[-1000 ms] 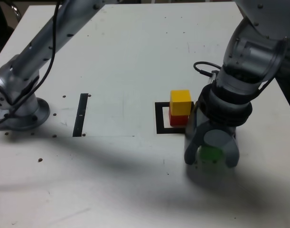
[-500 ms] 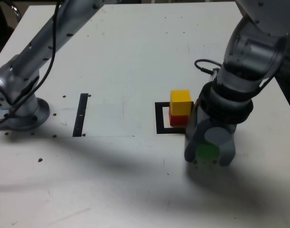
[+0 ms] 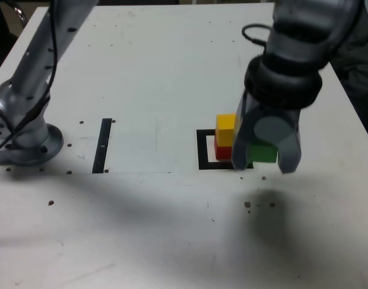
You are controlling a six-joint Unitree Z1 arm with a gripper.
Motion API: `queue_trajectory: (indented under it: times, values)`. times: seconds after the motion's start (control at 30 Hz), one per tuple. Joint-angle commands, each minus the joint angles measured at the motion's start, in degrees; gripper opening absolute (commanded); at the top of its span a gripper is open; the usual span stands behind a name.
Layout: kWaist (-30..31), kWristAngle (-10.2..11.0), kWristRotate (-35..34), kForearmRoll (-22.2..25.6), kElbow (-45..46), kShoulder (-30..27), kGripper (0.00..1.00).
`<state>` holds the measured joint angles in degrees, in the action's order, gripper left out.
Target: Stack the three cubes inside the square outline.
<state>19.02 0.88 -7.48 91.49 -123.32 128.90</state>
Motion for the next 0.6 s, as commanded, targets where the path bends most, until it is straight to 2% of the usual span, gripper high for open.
queue_trajectory:
  times: [0.0, 0.57]
  values:
    - [-0.25, 0.40, 0.10, 0.99, -0.29, -1.45, 0.25]
    - [-5.40, 1.52, -0.20, 0.64, 8.88, -10.97, 0.25]
